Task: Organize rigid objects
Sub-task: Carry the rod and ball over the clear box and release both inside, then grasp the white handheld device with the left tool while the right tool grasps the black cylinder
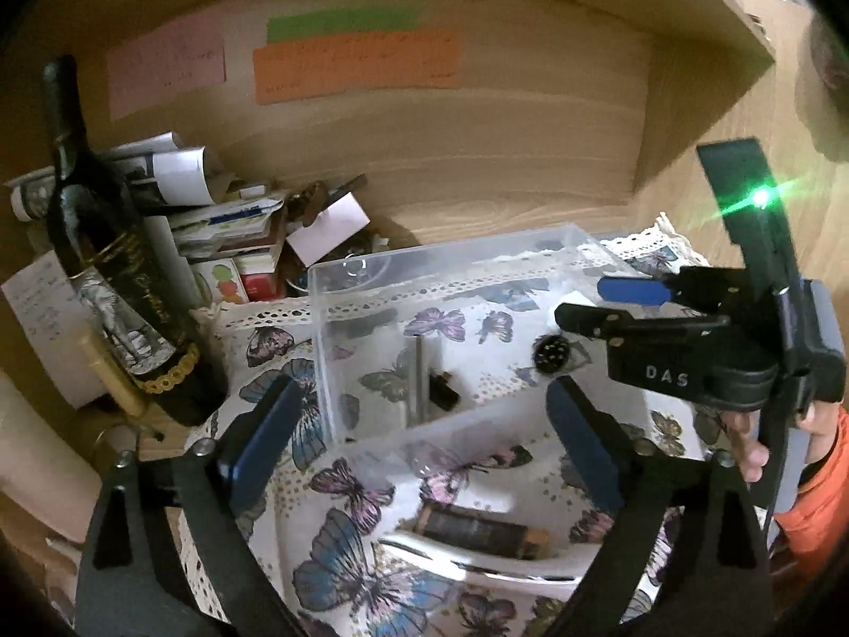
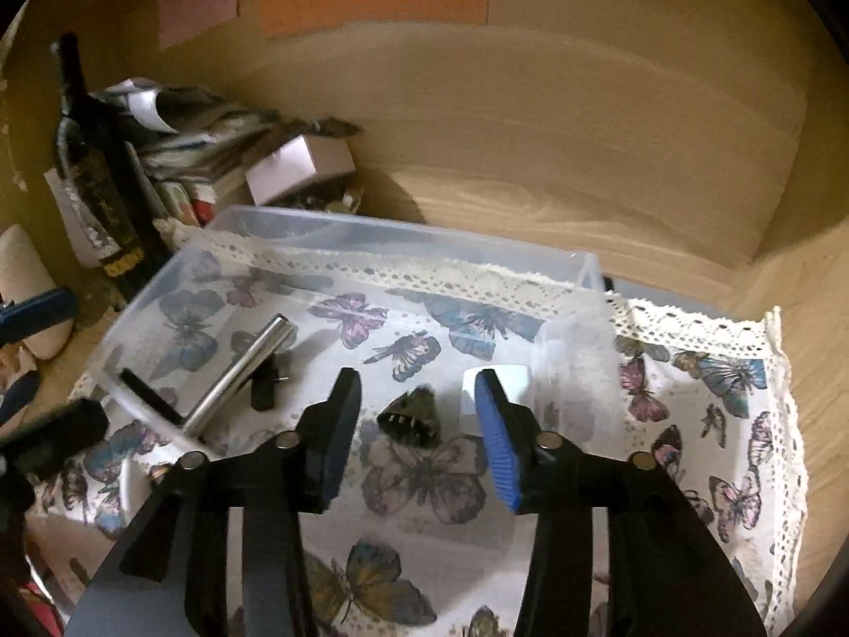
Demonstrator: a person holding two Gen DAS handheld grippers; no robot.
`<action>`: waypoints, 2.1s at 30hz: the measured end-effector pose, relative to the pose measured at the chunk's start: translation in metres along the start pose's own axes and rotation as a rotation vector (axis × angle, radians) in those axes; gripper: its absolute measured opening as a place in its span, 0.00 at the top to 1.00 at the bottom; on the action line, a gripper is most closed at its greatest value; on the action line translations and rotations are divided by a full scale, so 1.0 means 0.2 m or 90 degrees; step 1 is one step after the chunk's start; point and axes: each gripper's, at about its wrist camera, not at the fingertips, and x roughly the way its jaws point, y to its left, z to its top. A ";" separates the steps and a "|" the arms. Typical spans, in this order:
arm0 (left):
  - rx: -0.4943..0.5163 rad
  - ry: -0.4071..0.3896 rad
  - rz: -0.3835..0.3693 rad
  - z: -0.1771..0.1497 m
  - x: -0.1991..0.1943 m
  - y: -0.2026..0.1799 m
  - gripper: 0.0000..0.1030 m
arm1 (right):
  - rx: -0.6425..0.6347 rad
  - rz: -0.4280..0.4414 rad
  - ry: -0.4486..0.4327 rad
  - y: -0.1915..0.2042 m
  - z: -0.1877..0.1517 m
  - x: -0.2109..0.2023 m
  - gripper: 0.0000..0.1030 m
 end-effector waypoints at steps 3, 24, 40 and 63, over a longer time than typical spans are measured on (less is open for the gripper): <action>0.006 -0.010 -0.006 -0.04 -0.05 -0.05 0.02 | 0.000 -0.003 -0.024 -0.02 -0.04 -0.11 0.55; 0.017 0.063 0.042 -0.53 -0.15 -0.16 0.01 | 0.033 0.024 -0.014 0.04 -0.64 -0.41 0.41; -0.040 0.082 0.024 -0.57 -0.16 -0.13 0.01 | 0.066 0.082 0.008 0.15 -0.79 -0.38 0.43; -0.067 0.070 0.061 -0.69 -0.22 -0.01 0.59 | 0.063 0.064 -0.014 0.13 -0.76 -0.41 0.80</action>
